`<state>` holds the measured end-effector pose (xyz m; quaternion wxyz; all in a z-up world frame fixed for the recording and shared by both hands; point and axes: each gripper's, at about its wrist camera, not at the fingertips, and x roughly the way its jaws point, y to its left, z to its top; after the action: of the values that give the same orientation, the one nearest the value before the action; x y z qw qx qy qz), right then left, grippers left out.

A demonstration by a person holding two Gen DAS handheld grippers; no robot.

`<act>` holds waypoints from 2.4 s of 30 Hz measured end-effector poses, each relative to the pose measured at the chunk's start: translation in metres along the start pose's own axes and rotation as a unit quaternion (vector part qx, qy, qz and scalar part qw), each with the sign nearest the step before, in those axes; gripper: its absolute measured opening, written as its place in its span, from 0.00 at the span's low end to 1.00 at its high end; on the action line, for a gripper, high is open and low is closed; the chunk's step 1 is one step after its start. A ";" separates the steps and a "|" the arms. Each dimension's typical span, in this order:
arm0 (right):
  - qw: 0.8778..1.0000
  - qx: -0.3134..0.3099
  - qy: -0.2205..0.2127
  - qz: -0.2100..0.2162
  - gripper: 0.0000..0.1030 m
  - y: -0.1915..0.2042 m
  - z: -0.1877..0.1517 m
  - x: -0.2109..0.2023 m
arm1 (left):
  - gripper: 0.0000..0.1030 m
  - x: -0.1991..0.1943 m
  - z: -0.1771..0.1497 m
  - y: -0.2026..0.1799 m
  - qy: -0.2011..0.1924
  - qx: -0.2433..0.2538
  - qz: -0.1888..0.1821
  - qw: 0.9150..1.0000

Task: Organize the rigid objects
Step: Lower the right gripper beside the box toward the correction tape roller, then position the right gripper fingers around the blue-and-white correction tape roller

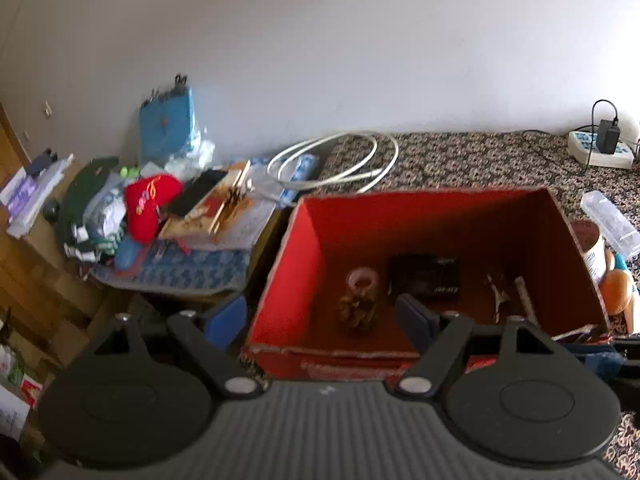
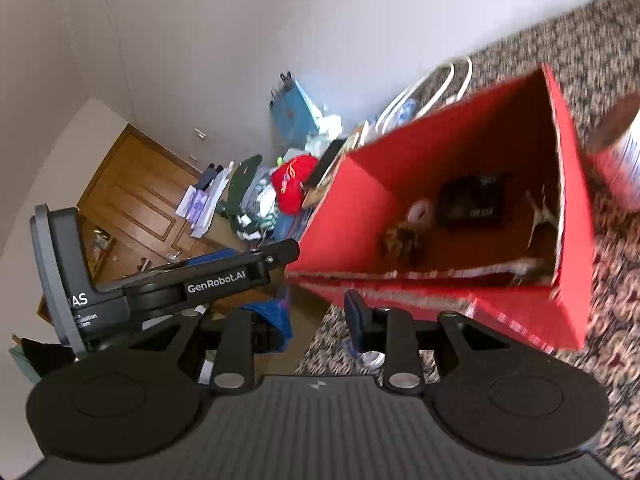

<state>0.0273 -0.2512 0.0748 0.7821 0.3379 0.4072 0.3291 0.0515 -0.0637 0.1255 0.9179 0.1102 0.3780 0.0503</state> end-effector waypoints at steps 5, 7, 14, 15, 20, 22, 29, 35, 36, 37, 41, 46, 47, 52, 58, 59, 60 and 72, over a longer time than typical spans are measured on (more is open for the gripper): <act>0.999 0.027 0.026 -0.016 0.13 -0.002 -0.015 0.022 | 0.76 0.008 -0.016 0.029 0.016 -0.012 0.001 1.000; 0.999 0.032 0.031 -0.028 0.13 -0.003 -0.022 0.032 | 0.76 0.014 -0.025 0.044 0.022 -0.016 -0.003 1.000; 0.993 0.077 0.042 -0.079 0.15 -0.015 -0.044 0.063 | 0.76 0.040 -0.068 0.097 0.037 -0.012 -0.096 0.995; 0.992 0.080 0.038 -0.086 0.15 -0.016 -0.048 0.067 | 0.76 0.042 -0.076 0.101 0.034 -0.005 -0.108 0.994; 0.988 0.113 0.033 -0.097 0.15 -0.024 -0.063 0.084 | 0.76 0.059 -0.108 0.104 0.042 0.040 -0.180 0.982; 0.987 0.113 0.033 -0.108 0.15 -0.024 -0.065 0.090 | 0.76 0.064 -0.118 0.101 0.043 0.061 -0.208 0.975; 0.985 0.119 0.030 -0.117 0.15 -0.021 -0.069 0.103 | 0.76 0.092 -0.134 0.101 0.071 0.079 -0.255 0.961; 0.983 0.131 0.037 -0.123 0.15 -0.026 -0.065 0.109 | 0.76 0.105 -0.126 0.094 0.067 0.114 -0.278 0.952; 0.983 0.133 0.039 -0.125 0.15 -0.027 -0.064 0.110 | 0.76 0.108 -0.124 0.093 0.070 0.117 -0.281 0.950; 0.982 0.132 0.041 -0.127 0.15 -0.028 -0.062 0.110 | 0.76 0.110 -0.122 0.092 0.072 0.119 -0.286 0.948; 0.980 0.136 0.050 -0.138 0.15 -0.032 -0.055 0.108 | 0.76 0.120 -0.119 0.083 0.079 0.130 -0.303 0.941; 0.979 0.139 0.054 -0.136 0.16 -0.036 -0.051 0.100 | 0.76 0.130 -0.115 0.073 0.101 0.128 -0.292 0.942; 0.980 0.138 0.055 -0.136 0.16 -0.036 -0.051 0.100 | 0.76 0.134 -0.114 0.072 0.103 0.128 -0.286 0.944; 0.978 0.151 0.058 -0.133 0.16 -0.039 -0.053 0.103 | 0.76 0.141 -0.111 0.065 0.116 0.125 -0.278 0.945; 0.978 0.152 0.062 -0.132 0.16 -0.034 -0.057 0.107 | 0.76 0.145 -0.112 0.062 0.120 0.125 -0.274 0.946; 0.978 0.152 0.062 -0.132 0.16 -0.033 -0.057 0.108 | 0.75 0.144 -0.113 0.062 0.122 0.125 -0.273 0.946; 0.978 0.151 0.063 -0.132 0.16 -0.032 -0.058 0.108 | 0.75 0.144 -0.114 0.061 0.123 0.125 -0.273 0.946; 0.970 0.199 0.044 -0.130 0.16 -0.034 -0.064 0.106 | 0.72 0.145 -0.120 0.063 0.132 0.126 -0.277 0.943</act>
<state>0.0282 -0.1694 -0.0249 0.7166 0.4157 0.5392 0.1513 0.0696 0.0427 -0.0411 0.8161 0.1080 0.5144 -0.2403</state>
